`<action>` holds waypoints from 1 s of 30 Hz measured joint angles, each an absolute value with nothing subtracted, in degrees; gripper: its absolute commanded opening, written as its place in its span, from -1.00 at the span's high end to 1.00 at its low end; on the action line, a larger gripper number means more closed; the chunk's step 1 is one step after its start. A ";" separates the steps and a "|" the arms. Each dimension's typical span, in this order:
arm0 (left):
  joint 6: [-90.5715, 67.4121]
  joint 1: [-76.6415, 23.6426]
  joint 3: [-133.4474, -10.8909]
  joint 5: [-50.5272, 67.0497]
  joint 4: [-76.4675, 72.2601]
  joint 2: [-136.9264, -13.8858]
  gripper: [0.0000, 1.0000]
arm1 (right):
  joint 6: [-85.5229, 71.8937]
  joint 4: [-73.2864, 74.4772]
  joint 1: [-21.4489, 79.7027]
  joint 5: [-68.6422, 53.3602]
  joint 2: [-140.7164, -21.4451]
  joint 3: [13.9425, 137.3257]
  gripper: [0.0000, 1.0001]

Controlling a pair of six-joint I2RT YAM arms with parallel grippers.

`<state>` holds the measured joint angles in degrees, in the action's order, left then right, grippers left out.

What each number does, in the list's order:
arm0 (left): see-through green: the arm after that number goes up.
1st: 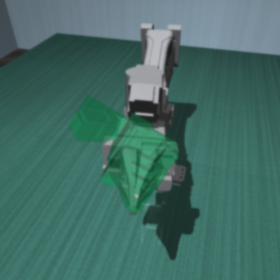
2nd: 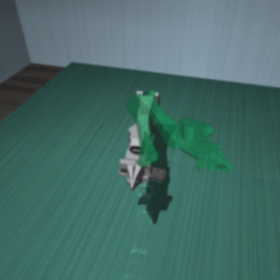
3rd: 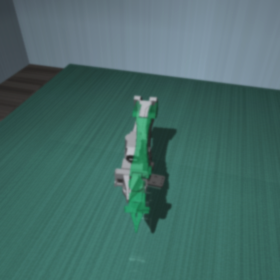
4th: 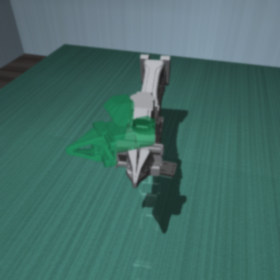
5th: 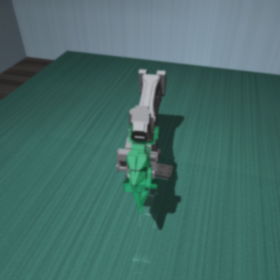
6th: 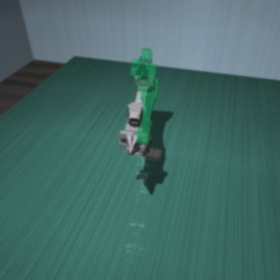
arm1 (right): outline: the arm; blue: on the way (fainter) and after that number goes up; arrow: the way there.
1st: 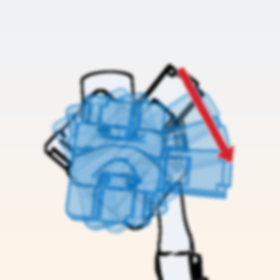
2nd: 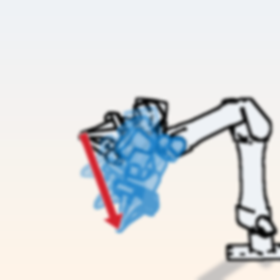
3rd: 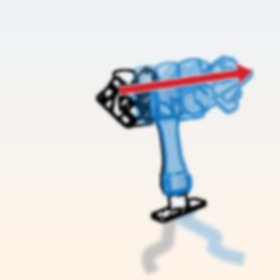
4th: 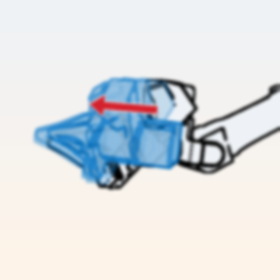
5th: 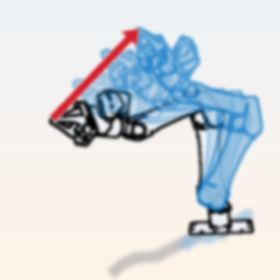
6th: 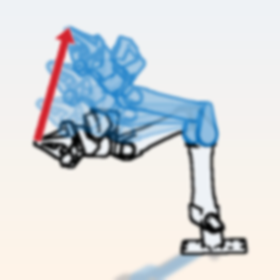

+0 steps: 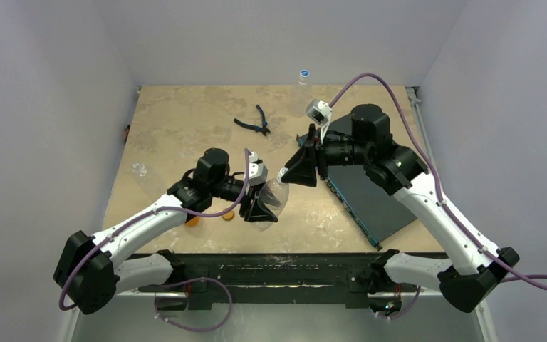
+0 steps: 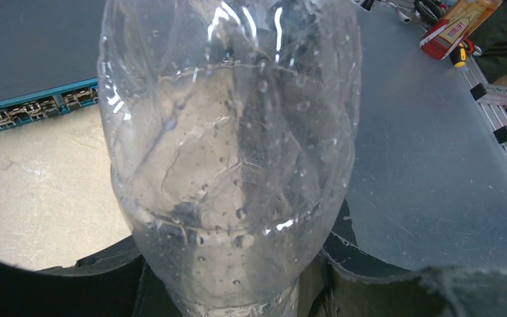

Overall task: Screw on the bottle caps
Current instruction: Screw the bottle cap onto the plastic bottle.

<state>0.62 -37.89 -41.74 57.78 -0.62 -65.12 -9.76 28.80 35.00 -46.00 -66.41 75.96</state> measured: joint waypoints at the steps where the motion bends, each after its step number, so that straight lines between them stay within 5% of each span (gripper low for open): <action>1: 0.62 -37.89 -41.74 57.78 -0.62 -65.14 1.00 | -9.76 28.82 35.07 -45.98 -66.41 76.05 -0.05; 8: 0.62 -37.89 -41.74 57.76 -0.58 -65.14 1.00 | -9.74 29.28 35.68 -45.56 -66.41 76.07 0.05; 14: 0.62 -37.89 -41.82 57.76 -0.58 -65.67 1.00 | -9.37 30.13 35.90 -43.24 -66.43 76.07 0.48; 19: 0.69 -37.89 -42.50 56.01 0.21 -65.98 1.00 | -9.32 31.51 35.97 -40.95 -66.78 76.97 0.61; 30: 2.87 -38.98 -44.53 28.67 0.32 -66.26 1.00 | -16.10 33.19 36.23 -24.60 -73.41 82.74 0.81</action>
